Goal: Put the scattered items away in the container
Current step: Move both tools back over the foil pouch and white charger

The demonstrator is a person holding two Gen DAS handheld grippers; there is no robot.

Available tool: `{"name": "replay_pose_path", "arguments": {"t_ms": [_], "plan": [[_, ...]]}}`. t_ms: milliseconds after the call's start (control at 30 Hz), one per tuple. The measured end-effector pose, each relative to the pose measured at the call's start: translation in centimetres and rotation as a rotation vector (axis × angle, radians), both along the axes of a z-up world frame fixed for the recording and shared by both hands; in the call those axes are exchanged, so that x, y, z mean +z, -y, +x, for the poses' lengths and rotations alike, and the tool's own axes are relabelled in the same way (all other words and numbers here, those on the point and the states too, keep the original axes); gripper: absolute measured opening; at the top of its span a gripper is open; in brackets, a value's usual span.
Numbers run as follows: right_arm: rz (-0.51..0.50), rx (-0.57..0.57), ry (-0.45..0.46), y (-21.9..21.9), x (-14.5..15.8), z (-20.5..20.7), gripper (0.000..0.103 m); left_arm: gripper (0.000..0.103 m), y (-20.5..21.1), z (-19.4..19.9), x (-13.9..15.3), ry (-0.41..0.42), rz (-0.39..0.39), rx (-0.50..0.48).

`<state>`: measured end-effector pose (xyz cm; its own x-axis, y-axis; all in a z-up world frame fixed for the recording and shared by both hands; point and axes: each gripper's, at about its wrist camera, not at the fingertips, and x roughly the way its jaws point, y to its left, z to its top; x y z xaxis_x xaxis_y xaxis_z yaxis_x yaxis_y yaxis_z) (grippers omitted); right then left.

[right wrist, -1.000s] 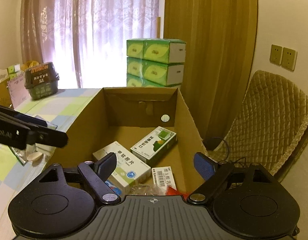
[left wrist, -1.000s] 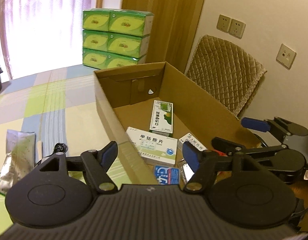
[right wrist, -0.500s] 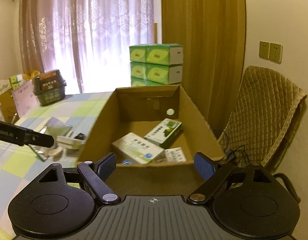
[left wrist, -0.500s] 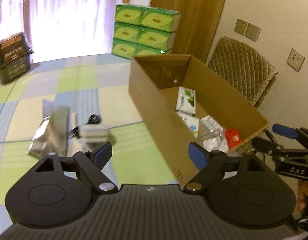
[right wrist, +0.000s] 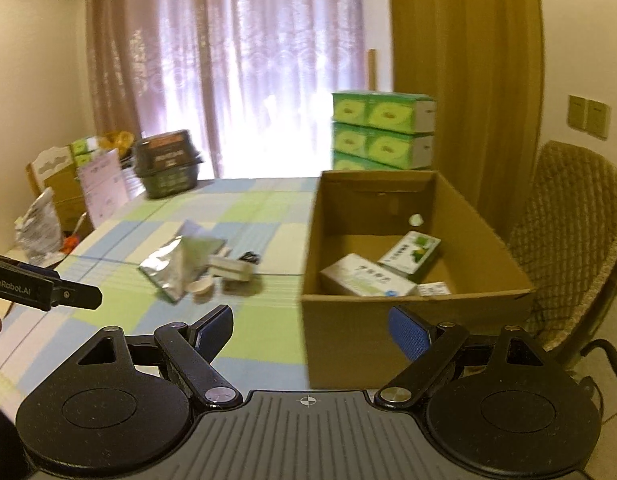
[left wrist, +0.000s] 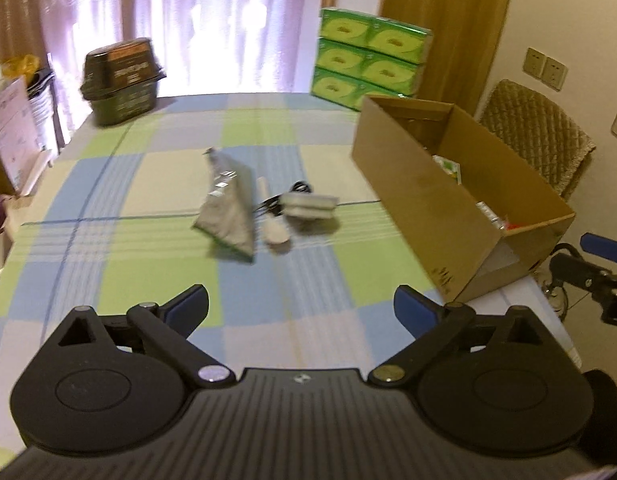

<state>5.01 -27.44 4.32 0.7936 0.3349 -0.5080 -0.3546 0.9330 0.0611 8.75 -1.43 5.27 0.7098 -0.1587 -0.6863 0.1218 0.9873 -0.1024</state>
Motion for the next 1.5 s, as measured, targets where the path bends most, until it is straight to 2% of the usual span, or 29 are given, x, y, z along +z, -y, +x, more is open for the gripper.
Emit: {"name": "replay_pose_path", "arguments": {"t_ms": [233,533,1500], "plan": [[-0.009,0.068,-0.024,-2.9,-0.5,-1.3,0.090,0.098,-2.8,-2.0,-0.5,-0.010,0.013,0.048],[-0.040,0.121,-0.052,-5.3,-1.5,-1.7,0.090,0.098,-5.0,-2.8,-0.9,-0.022,-0.011,0.092],[-0.068,0.186,-0.131,-9.4,-4.3,-0.1,0.090,0.098,-7.3,-1.4,-3.5,-0.075,-0.037,0.121]]}}
